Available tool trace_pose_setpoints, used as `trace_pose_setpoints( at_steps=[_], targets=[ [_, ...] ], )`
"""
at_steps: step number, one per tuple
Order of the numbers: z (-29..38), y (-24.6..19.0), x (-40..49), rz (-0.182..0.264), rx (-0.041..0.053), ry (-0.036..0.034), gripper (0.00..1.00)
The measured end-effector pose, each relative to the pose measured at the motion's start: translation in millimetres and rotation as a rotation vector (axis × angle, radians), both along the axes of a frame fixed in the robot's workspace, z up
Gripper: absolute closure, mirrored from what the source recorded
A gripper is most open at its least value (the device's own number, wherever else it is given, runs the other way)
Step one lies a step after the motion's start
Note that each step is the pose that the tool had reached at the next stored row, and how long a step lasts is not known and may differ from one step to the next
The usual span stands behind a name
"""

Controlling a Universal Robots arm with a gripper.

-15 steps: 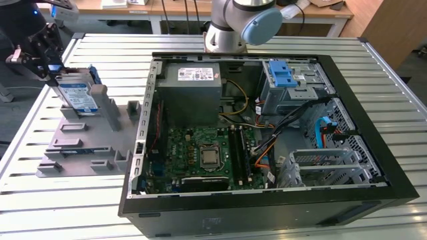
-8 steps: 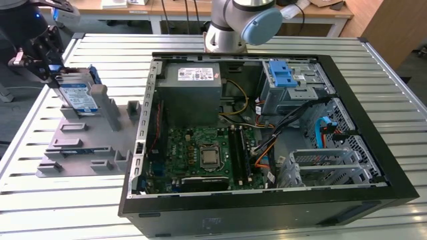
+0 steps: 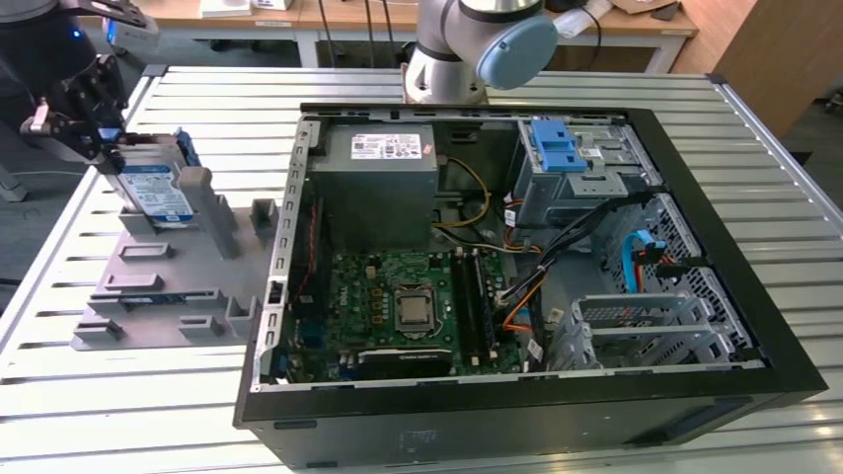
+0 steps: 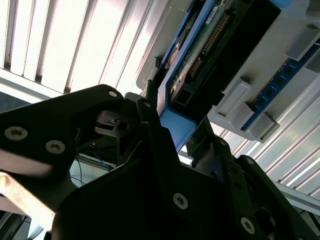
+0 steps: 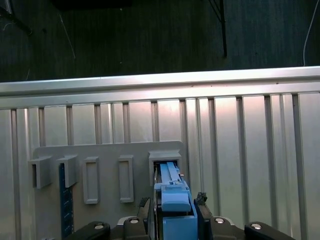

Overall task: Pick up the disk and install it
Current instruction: 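Pick up the disk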

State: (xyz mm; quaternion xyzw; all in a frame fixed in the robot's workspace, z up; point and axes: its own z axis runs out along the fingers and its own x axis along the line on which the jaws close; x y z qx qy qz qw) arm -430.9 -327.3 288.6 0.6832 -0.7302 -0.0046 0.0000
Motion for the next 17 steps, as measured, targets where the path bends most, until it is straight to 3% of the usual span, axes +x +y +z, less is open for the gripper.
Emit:
trace_pose_setpoints(
  at_steps=[1,2,9,11,12,17],
  targets=[
    [-0.1,0.0,0.0,0.000,0.0001,-0.0002,0.49],
    [-0.1,0.0,0.0,0.000,0.0000,-0.0001,0.56],
    [-0.2,0.0,0.0,0.000,0.0001,-0.0002,0.56],
    [-0.2,0.0,0.0,0.000,0.0001,-0.0003,0.58],
    [-0.2,0.0,0.0,0.000,0.0001,-0.0002,0.63],
    [-0.2,0.0,0.0,0.000,0.0000,-0.0001,0.63]
  ],
)
